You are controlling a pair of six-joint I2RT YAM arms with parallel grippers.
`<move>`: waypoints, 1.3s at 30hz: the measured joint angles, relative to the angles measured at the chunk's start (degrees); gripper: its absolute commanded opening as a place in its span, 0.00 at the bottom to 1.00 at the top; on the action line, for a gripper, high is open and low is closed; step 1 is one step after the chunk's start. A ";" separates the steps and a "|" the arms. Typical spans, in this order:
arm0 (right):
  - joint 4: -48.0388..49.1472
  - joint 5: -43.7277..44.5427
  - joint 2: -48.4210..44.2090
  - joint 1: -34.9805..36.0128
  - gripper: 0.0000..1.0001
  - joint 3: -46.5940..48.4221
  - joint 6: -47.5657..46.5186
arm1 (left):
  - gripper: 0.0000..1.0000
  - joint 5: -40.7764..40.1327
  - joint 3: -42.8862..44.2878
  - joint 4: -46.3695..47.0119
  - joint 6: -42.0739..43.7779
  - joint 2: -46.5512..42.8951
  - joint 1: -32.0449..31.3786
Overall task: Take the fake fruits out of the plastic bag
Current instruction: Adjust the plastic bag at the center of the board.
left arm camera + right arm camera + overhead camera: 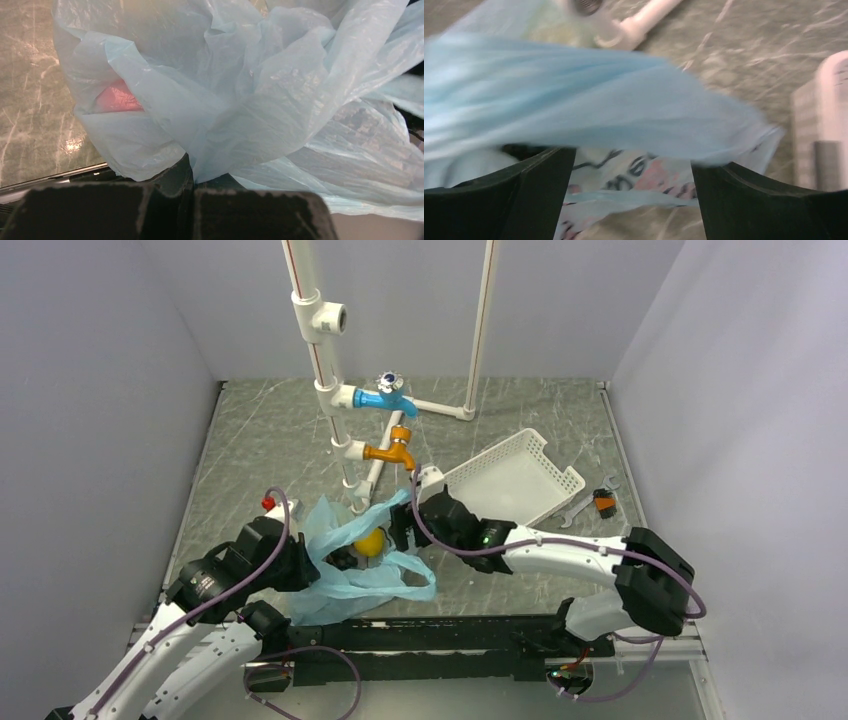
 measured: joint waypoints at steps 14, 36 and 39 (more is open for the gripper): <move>-4.31 -1.09 -9.01 16.87 0.99 1.97 -1.70 | 0.00 -0.04 0.00 -0.22 0.00 -0.68 0.00; -11.93 3.78 -12.70 17.97 0.08 -19.43 29.42 | 0.00 -0.24 0.00 -0.31 -0.09 -2.64 0.00; -10.75 1.84 -11.41 18.36 0.14 -20.61 29.14 | 0.00 -0.24 0.00 -0.42 -0.09 -2.80 0.00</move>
